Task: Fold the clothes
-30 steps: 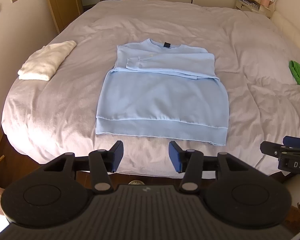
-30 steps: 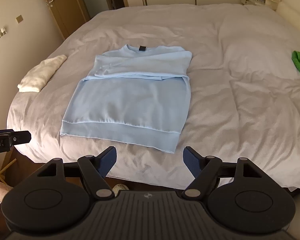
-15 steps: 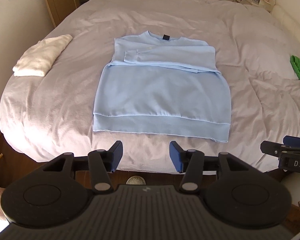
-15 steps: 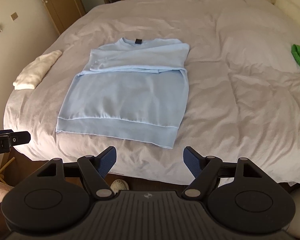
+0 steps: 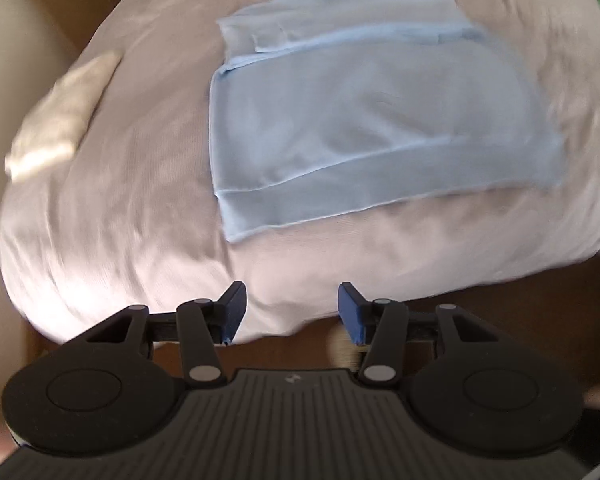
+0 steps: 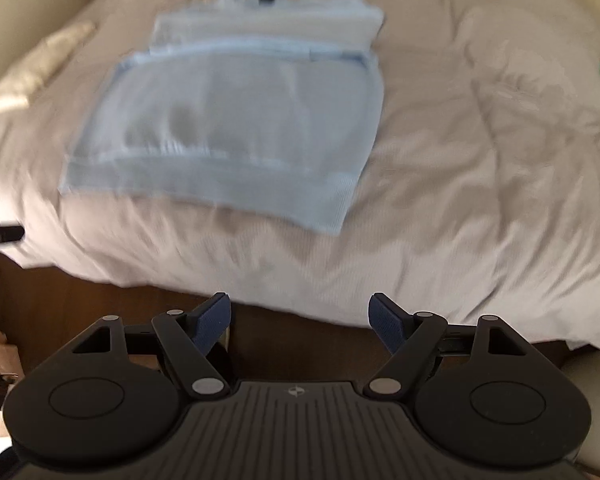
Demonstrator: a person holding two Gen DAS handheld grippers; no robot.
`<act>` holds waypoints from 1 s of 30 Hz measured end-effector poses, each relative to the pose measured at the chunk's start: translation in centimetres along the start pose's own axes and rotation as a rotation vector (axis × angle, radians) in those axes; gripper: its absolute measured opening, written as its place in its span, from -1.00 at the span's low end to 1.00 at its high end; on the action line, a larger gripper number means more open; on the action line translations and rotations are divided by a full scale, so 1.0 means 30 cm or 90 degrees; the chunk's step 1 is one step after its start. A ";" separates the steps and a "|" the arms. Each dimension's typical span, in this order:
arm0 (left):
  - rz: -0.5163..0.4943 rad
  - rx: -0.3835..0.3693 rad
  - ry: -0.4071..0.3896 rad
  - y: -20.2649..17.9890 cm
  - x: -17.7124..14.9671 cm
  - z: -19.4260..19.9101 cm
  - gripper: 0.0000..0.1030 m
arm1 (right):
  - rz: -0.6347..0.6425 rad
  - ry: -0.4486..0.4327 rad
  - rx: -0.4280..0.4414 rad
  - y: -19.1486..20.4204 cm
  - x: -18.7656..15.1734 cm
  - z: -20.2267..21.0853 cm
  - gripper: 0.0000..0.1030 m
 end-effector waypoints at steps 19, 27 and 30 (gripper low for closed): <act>-0.738 0.188 -0.152 0.003 -0.123 -0.466 -0.05 | 0.316 -0.145 -0.232 0.159 0.072 -0.353 0.42; -0.776 0.161 -0.212 0.036 -0.138 -0.469 -0.11 | 0.556 -0.181 -0.369 0.128 0.018 -0.478 0.31; -0.764 0.147 -0.210 0.042 -0.140 -0.465 -0.12 | 0.631 -0.187 -0.400 0.108 0.007 -0.516 0.07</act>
Point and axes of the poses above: each gripper's, at about its wrist camera, not at the fingertips, and z roughly against the way its jaws point, y to its left, x to its top, the point moved 8 cm from there along -z, roughly the way its jaws point, and after that the axes turned 14 degrees about -z, right-handed, at the moved point
